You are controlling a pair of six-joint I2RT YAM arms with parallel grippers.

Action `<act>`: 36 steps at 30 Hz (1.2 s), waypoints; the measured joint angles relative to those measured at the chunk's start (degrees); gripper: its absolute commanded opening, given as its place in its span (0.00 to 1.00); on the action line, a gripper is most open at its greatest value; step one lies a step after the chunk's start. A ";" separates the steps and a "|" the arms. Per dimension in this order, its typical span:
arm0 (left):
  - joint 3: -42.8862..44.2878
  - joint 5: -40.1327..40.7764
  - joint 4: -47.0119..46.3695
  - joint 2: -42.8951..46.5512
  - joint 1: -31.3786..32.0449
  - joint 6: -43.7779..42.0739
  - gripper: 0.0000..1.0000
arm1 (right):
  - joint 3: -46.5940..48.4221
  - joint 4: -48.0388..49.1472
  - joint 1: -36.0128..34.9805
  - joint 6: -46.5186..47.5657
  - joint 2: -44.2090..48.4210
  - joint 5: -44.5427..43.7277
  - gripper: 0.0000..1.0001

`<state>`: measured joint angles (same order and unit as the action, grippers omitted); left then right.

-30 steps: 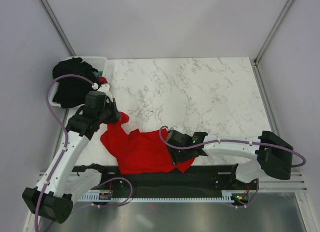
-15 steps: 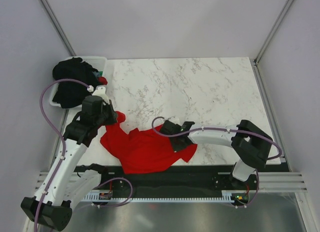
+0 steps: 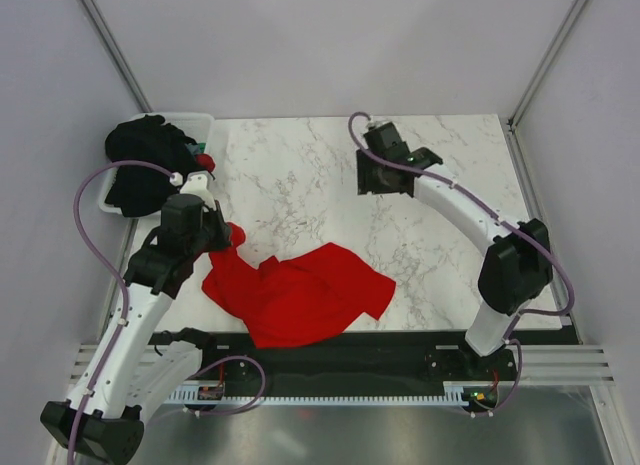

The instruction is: Fold and stack the t-shirts

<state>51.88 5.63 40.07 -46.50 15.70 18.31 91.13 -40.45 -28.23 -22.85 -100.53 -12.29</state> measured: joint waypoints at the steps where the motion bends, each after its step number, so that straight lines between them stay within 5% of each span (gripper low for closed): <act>1: -0.09 0.02 0.02 0.00 0.00 0.00 0.02 | -1.51 0.28 -2.19 0.17 0.39 0.74 0.67; 8: -0.35 0.13 0.02 -0.39 0.00 0.00 0.02 | -26.36 5.62 -22.47 -6.47 3.87 11.65 0.65; 14: -0.46 0.26 0.02 -0.39 0.00 0.00 0.02 | -29.83 8.41 -24.13 -10.56 2.60 15.26 0.64; 20: -0.52 0.31 0.02 -0.55 0.00 0.00 0.02 | -23.50 9.88 -15.47 -9.68 -5.33 18.73 0.61; 27: -0.52 0.31 -0.02 -2.60 0.00 0.02 0.02 | -3.32 7.04 -3.58 -4.79 -19.43 19.76 0.61; 32: 0.07 0.26 0.02 -6.84 0.00 0.00 0.02 | 11.82 3.10 -1.51 0.39 -28.13 16.00 0.64; 36: 0.66 0.22 -0.42 -9.51 0.00 0.00 0.02 | 12.52 1.29 -1.66 3.21 -26.97 11.98 0.68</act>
<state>52.53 5.85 39.66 -56.01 15.70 18.31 103.66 -39.16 -29.89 -19.64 -127.50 -0.32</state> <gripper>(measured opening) 0.033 0.669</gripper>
